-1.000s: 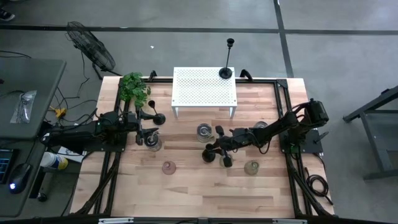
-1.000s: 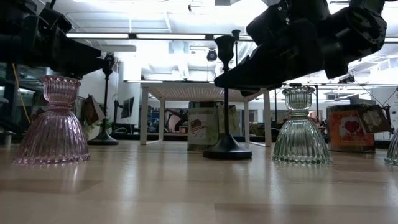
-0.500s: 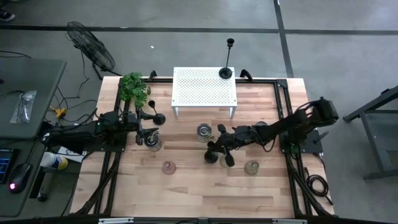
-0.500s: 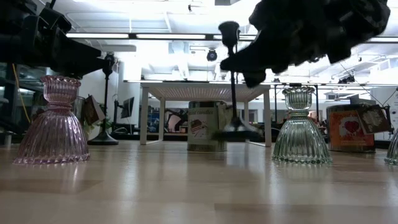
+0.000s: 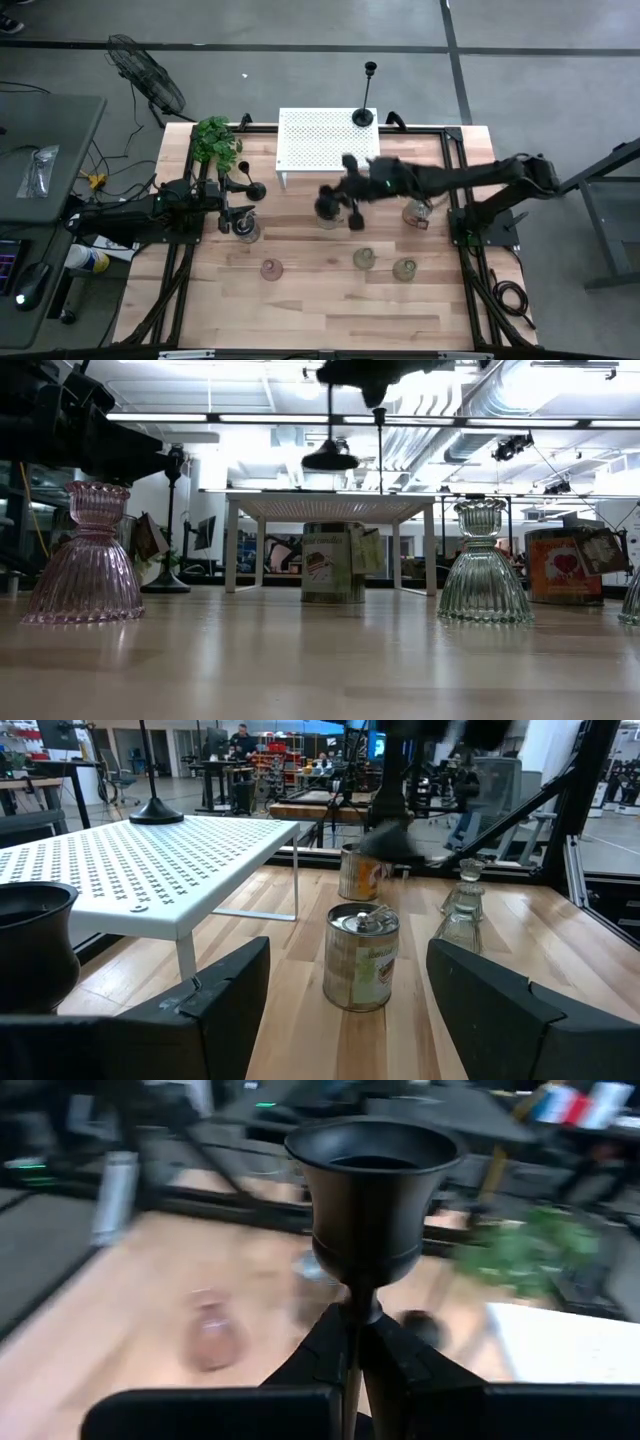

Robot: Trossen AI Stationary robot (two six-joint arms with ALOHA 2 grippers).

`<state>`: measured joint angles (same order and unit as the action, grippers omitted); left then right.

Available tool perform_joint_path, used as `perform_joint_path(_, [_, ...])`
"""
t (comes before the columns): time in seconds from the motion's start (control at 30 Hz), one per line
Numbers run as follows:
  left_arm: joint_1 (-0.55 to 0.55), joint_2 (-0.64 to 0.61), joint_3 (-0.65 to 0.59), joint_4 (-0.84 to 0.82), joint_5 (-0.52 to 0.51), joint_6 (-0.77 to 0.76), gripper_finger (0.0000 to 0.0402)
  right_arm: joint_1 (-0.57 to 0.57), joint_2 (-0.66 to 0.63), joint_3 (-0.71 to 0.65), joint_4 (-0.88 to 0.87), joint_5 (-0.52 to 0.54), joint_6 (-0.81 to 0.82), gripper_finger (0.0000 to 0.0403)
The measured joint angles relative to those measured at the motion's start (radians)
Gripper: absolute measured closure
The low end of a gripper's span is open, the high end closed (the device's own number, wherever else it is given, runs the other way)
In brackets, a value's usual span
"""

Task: Pick & Place candle stick holders
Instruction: Put the bottom black candle holder on the shelf

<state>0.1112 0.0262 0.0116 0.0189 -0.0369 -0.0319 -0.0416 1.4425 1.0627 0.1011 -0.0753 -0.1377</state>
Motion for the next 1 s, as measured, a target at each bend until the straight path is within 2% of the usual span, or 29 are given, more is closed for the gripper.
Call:
perform_joint_path(0.23, [0.0,0.0,0.0,0.0,0.0,0.0,0.0137,-0.181,0.1,0.099,0.028,-0.003,-0.023,0.0398])
perform_joint_path(0.4, [0.0,0.0,0.0,0.0,0.0,0.0,0.0137,-0.25,0.184,0.169,0.075,0.015,0.055,0.0398])
perform_joint_path(0.53, [0.0,0.0,0.0,0.0,0.0,0.0,0.0137,-0.275,0.224,0.199,0.132,0.11,0.1,0.0398])
perform_joint_path(0.7, [0.0,0.0,0.0,0.0,0.0,0.0,0.0137,-0.282,0.238,0.204,0.192,0.308,0.115,0.0398])
perform_joint_path(0.83, [0.0,0.0,0.0,0.0,0.0,0.0,0.0137,-0.287,0.249,0.204,0.193,0.506,0.111,0.0397])
perform_joint_path(1.0, [0.0,0.0,0.0,0.0,0.0,0.0,0.0137,-0.307,0.266,0.204,0.188,0.526,0.171,0.0398])
